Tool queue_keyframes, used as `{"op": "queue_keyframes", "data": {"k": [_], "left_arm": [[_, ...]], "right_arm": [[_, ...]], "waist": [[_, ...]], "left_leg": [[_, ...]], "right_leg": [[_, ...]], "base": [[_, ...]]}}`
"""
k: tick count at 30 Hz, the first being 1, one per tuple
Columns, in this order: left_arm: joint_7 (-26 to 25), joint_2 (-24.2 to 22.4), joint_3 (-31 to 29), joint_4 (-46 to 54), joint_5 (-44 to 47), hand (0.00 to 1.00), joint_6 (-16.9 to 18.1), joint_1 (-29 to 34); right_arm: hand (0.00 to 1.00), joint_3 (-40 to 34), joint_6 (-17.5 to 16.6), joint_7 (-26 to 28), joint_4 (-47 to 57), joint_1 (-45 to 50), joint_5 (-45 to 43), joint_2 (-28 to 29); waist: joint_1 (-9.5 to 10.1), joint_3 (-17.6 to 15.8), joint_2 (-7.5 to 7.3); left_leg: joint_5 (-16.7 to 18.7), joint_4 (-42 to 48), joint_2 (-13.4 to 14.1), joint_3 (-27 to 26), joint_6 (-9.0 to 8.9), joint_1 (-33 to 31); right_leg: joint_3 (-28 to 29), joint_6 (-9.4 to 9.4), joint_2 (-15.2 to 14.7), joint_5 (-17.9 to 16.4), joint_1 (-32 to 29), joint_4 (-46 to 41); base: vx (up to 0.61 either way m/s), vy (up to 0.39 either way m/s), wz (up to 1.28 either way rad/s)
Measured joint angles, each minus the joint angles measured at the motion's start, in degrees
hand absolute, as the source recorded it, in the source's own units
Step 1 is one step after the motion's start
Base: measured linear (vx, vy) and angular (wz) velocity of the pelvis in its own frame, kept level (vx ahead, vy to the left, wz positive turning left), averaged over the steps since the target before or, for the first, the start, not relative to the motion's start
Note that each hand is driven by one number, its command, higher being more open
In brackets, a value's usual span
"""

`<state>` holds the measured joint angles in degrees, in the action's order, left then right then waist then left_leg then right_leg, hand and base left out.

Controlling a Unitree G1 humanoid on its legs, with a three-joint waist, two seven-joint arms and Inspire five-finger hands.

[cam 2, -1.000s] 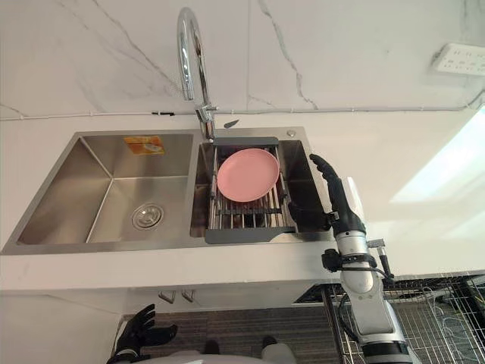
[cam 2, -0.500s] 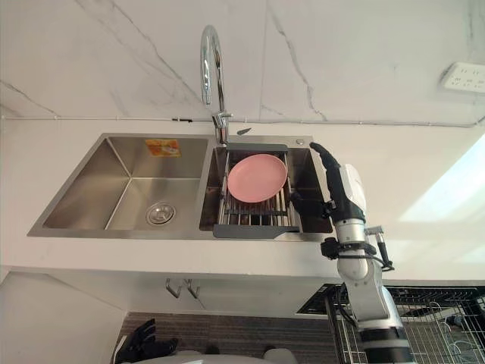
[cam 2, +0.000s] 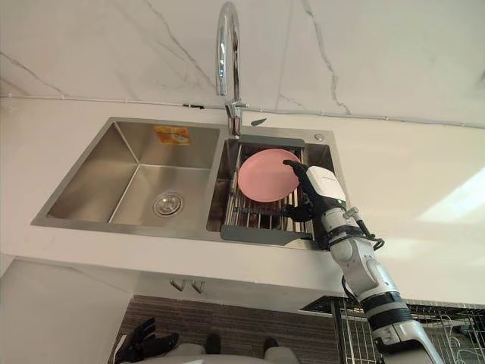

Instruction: Walk over to the sink, pick up the cup, carry it to the dishwasher, place the cup inside the dishwasher, then close the dishwasher door

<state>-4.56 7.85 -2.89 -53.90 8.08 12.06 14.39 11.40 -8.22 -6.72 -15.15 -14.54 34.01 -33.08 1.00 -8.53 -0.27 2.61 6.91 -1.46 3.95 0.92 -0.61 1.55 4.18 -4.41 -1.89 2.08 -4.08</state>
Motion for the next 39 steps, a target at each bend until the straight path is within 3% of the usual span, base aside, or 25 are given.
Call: {"op": "queue_keyframes", "data": {"k": [11, 12, 20, 31, 39], "left_arm": [[0.0, -0.3, 0.6, 0.8, 1.6, 0.90, 0.7, -0.5], [0.0, -0.4, 0.6, 1.0, 1.7, 0.90, 0.7, -0.5], [-0.4, -0.4, 1.1, 2.0, 2.2, 0.90, 0.9, -1.0], [-0.4, -0.3, 1.7, 2.1, 4.2, 0.90, 1.0, -2.2], [-0.4, -0.2, 1.6, 2.2, 3.9, 0.90, 0.7, -2.2]], "right_arm": [[0.90, 1.6, 0.5, -1.5, -2.2, -2.8, 8.3, -0.7], [0.30, 1.7, 0.7, -1.7, -2.8, -3.6, 8.5, -0.7], [0.30, 2.5, 2.5, -5.2, -5.2, -9.1, 11.1, -1.1], [0.30, 2.8, 2.5, -5.3, -7.0, -11.8, 10.6, -0.5], [0.30, 2.2, 2.1, -5.6, 3.5, -7.4, 10.6, -0.5]], "waist": [[0.41, -2.1, 0.89], [0.53, -2.2, 0.91], [0.66, -4.0, 1.18], [1.51, -5.9, 1.30], [1.10, -5.9, 1.28]], "left_leg": [[-0.1, 1.5, 0.0, 0.3, 0.05, -2.4], [-0.1, 1.5, 0.0, 0.3, 0.05, -2.4], [-0.1, 2.1, -0.1, 0.8, 0.06, -3.5], [-0.3, 2.6, -0.1, 1.6, -0.06, -4.9], [-0.3, 1.6, 0.0, 1.5, -0.05, -3.3]], "right_leg": [[-0.2, -0.09, 0.1, 0.1, -1.6, 0.0], [-0.3, -0.06, 0.1, 0.1, -1.6, 0.0], [-0.8, 0.01, 0.1, 0.4, -2.2, -0.1], [-1.7, -0.10, 0.1, 0.5, -3.2, -0.3], [-1.4, -0.10, 0.2, 0.5, -2.0, -0.2]], "base": [[-0.04, -0.009, 0.01], [0.00, 0.000, 0.00], [0.00, -0.004, 0.02], [-0.01, -0.008, 0.04], [0.00, -0.005, -0.02]]}}
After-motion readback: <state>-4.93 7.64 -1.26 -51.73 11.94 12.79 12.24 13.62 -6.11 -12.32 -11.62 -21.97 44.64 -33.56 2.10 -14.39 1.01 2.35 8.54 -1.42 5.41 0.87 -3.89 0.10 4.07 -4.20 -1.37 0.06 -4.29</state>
